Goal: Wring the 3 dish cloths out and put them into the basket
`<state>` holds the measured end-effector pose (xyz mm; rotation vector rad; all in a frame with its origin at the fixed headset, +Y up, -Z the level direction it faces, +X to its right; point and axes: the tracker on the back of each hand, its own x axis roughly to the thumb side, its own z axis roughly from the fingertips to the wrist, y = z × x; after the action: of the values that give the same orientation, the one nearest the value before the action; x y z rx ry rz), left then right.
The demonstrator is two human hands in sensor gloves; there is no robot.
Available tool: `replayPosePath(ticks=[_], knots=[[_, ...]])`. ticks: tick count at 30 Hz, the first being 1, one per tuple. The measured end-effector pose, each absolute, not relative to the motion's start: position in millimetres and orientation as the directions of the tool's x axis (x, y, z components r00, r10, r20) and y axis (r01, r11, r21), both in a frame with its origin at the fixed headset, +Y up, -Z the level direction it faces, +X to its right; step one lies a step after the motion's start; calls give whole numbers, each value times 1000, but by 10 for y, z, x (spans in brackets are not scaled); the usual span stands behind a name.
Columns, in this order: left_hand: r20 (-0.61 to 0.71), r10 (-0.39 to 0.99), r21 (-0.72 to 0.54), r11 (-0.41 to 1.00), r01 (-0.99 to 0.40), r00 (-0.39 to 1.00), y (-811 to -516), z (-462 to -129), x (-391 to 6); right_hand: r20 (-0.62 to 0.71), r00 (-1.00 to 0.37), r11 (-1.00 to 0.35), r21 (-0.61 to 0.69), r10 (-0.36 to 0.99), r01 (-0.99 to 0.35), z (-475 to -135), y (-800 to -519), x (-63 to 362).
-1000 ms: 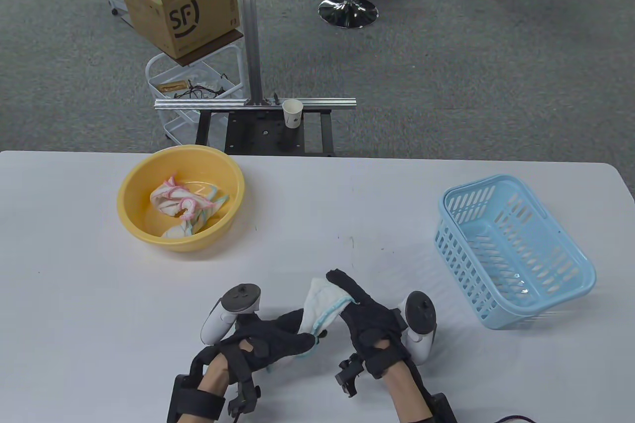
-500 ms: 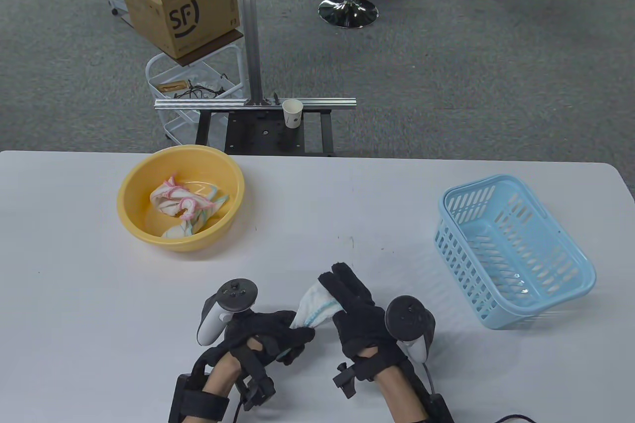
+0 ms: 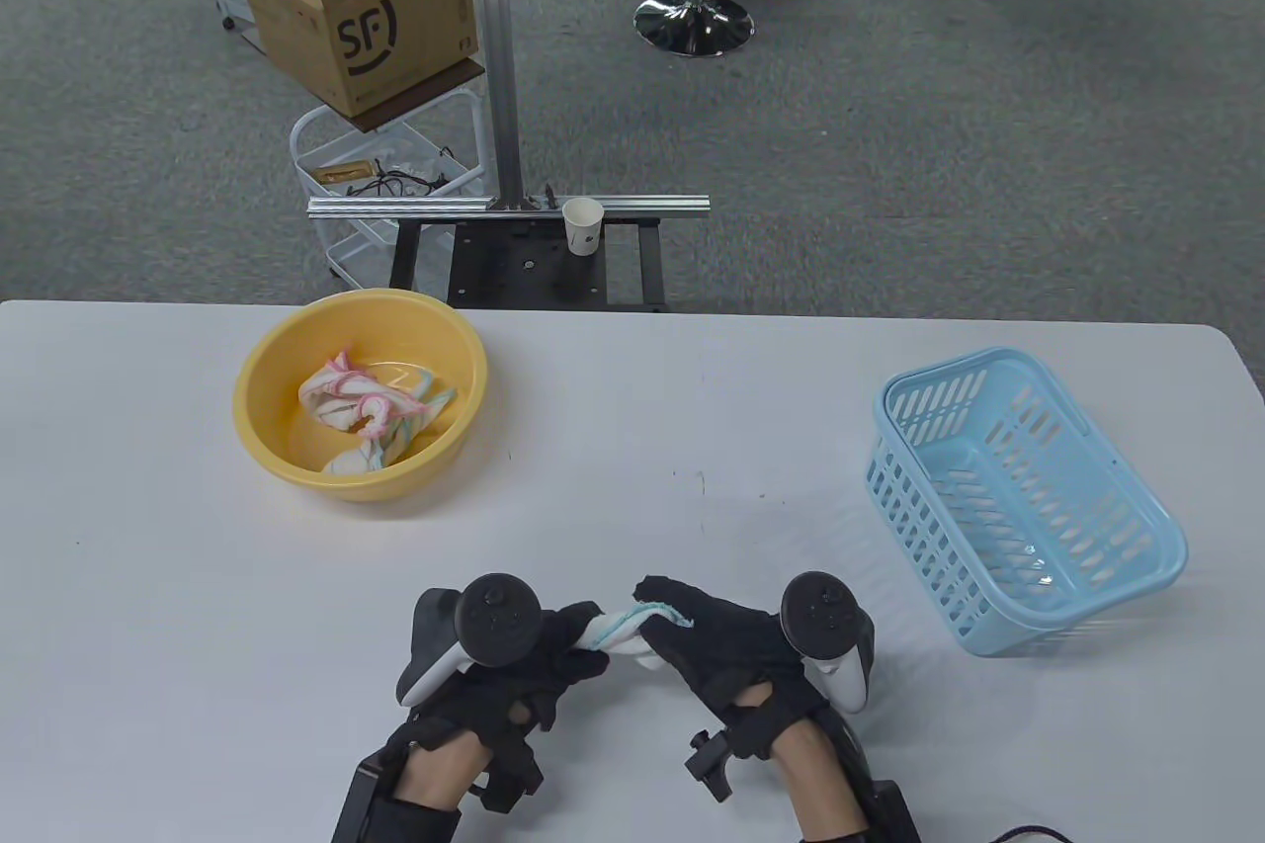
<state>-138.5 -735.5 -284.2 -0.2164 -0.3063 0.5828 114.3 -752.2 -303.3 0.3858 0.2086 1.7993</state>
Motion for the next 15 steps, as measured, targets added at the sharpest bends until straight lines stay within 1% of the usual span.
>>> replayPosePath(ticks=[2,7,9,12,15], knots=[[243,552,-266,829,-492,798,-7333,-2818,-1364,118,-172,-203,338,978,-919,-3040,-7566,1141],[346,443,-168,897,-410,827,-7257,-2737,-1242,35,-85,-92,320,996,-943,-3048,-7638,1132],[377,426,-137,904,-405,822,-7235,-2711,-1199,-13,-53,-47,295,998,-954,-3048,-7669,1144],[398,441,-129,895,-427,804,-7236,-2698,-1152,-94,-27,-3,246,995,-969,-3046,-7724,1183],[374,496,-150,866,-477,783,-7265,-2729,-1174,-128,4,36,247,992,-968,-3048,-7751,1198]])
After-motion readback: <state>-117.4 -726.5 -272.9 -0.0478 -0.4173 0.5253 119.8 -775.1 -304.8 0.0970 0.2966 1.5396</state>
